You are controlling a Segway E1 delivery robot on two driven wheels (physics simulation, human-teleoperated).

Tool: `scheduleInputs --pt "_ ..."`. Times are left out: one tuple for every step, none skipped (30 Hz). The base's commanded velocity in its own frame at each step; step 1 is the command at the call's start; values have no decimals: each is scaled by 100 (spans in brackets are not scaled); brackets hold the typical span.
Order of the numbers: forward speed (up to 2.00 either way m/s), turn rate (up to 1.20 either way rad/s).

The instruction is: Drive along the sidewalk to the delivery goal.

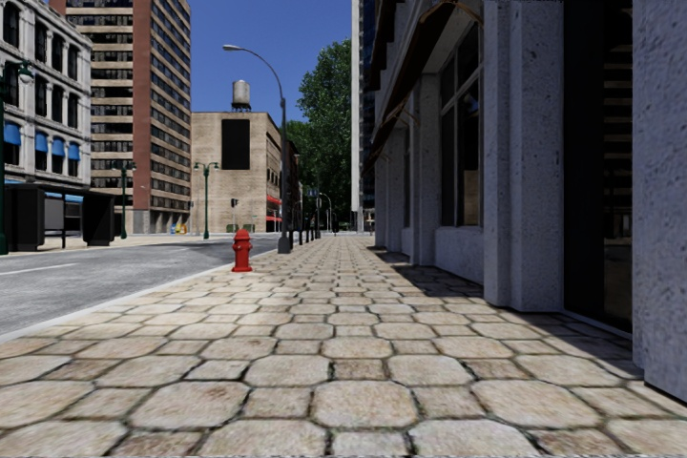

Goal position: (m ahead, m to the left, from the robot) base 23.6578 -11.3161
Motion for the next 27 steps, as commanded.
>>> scheduleInputs --pt "200 0" --pt "200 0" --pt "200 0" --pt "200 0" --pt "200 0" --pt "200 0" --pt "200 0" --pt "200 0" --pt "200 0" --pt "200 0" --pt "200 0" --pt "200 0" --pt "200 0" --pt "200 0" --pt "200 0" --pt "200 0" --pt "200 0" --pt "200 0" --pt "200 0" --pt "200 0" --pt "200 0" --pt "200 0" --pt "200 0" --pt "200 0" --pt "200 0" --pt "200 0" --pt "200 0"
